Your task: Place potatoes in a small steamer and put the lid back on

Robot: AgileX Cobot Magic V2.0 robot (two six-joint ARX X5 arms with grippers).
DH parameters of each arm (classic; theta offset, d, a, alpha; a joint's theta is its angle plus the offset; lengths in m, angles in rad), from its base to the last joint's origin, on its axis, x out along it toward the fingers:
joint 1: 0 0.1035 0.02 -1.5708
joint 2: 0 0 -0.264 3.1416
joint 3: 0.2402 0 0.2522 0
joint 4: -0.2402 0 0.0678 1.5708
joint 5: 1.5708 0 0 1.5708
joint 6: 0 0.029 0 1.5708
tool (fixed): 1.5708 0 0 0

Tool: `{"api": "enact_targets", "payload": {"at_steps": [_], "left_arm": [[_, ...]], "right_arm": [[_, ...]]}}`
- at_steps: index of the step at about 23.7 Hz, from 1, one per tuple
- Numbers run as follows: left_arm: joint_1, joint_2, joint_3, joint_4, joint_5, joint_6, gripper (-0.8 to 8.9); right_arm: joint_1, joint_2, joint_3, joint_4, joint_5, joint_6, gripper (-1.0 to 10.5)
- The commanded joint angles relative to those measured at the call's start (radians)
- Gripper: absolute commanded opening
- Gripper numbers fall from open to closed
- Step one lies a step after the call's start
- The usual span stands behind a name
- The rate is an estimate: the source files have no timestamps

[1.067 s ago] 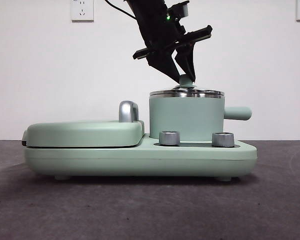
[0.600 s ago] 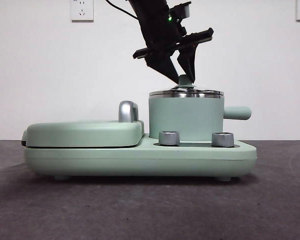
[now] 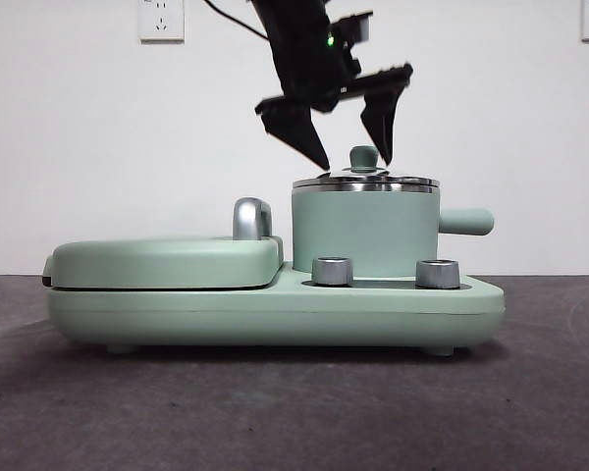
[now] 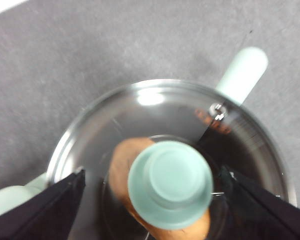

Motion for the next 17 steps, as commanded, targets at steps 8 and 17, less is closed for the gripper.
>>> {"api": "enact_targets", "payload": {"at_steps": [8,17], "left_arm": [[-0.016,-0.176,0.191,-0.360,0.044,-0.016,4.41],[-0.016,-0.693,-0.233,-0.483,0.045,-0.016,4.41]], "right_arm": [[0.007,0.002,0.008,0.010,0.000,0.010,3.5],[0.007,0.003,0.008,0.011,-0.040,0.009,3.5]]}}
